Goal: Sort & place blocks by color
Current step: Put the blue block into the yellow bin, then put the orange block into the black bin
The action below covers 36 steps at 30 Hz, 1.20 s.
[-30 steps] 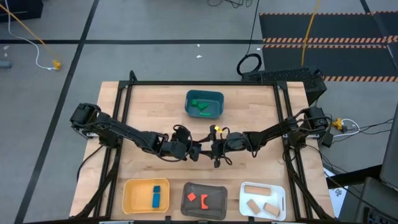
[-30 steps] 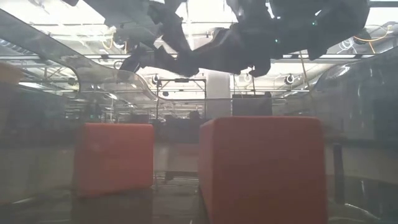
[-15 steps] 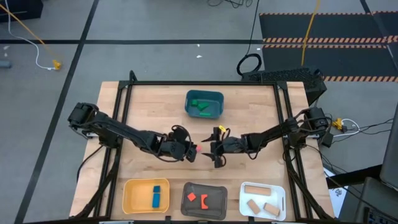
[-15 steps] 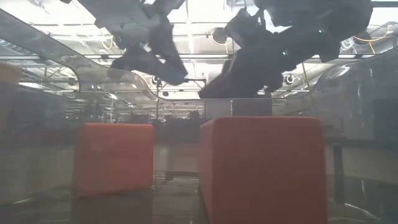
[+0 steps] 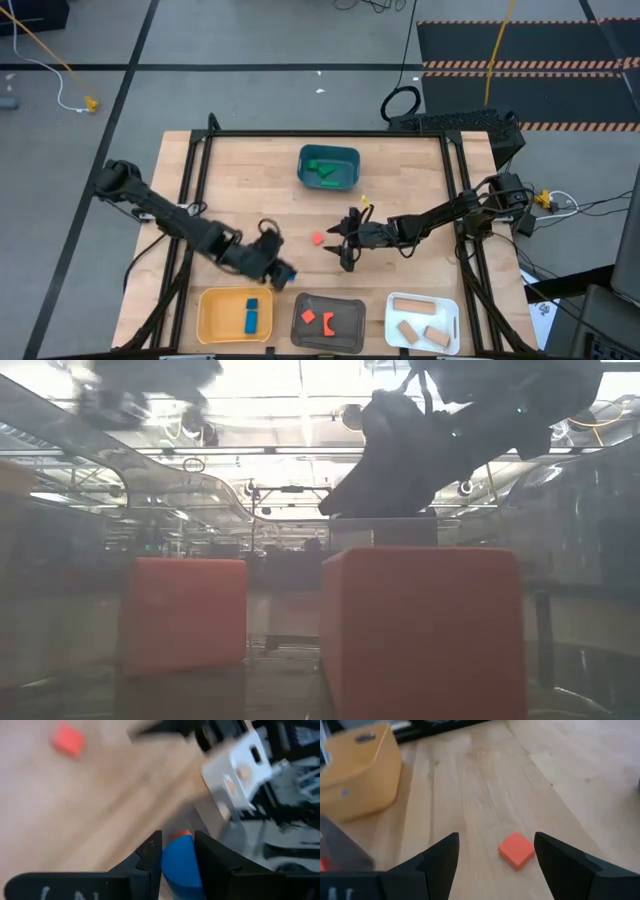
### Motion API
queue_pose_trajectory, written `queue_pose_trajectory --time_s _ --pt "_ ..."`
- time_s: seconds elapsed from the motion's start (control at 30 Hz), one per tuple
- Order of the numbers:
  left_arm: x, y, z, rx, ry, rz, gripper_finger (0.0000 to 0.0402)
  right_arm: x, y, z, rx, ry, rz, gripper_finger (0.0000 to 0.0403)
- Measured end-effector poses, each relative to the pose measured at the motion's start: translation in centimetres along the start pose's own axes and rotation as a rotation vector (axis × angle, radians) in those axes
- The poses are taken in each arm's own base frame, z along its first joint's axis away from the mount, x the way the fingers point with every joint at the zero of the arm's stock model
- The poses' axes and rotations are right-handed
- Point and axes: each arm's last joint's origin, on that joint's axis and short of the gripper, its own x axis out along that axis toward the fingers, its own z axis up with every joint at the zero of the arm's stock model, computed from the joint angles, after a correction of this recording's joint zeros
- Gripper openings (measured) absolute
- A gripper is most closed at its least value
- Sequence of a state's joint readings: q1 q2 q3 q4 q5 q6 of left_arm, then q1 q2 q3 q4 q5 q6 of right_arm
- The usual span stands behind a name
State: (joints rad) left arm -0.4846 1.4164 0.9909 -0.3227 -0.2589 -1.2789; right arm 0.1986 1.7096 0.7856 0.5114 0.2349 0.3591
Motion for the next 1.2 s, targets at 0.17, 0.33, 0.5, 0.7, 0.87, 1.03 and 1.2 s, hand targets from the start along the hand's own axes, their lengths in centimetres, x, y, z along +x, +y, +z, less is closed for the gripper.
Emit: queue_pose_trajectory --time_s 0.17,0.33,0.5,0.7,0.87,1.03,1.2 --pt "-1.3 -1.0 -3.8 -0.077 0.088 -0.042 0.0094 0.0 0.0 0.0 0.112 0.000 0.000 0.0249" --pt "-2.4 -1.1 -7.1 -0.177 0.175 -0.014 0.0106 0.0 0.1 0.2 0.157 -0.017 0.008 0.0249" --pt "-4.0 0.1 -10.3 -0.305 0.238 0.125 0.0099 -0.1 0.5 0.2 0.160 -0.033 0.024 0.0249" --pt "-5.4 1.8 -12.1 -0.434 0.231 0.296 0.0094 -0.2 0.9 0.1 0.152 -0.033 0.038 0.0249" --pt "-5.7 2.0 -12.6 -0.483 0.301 0.351 0.0118 -0.2 0.9 0.1 0.151 -0.033 0.037 0.0249" --pt "-5.3 2.5 -12.8 -0.510 0.312 0.430 0.0128 -0.2 0.9 0.1 0.148 -0.033 0.036 0.0249" --pt "-4.1 3.0 -13.5 -0.519 0.309 0.505 0.0114 -0.2 0.9 0.0 0.138 -0.026 0.032 0.0249"
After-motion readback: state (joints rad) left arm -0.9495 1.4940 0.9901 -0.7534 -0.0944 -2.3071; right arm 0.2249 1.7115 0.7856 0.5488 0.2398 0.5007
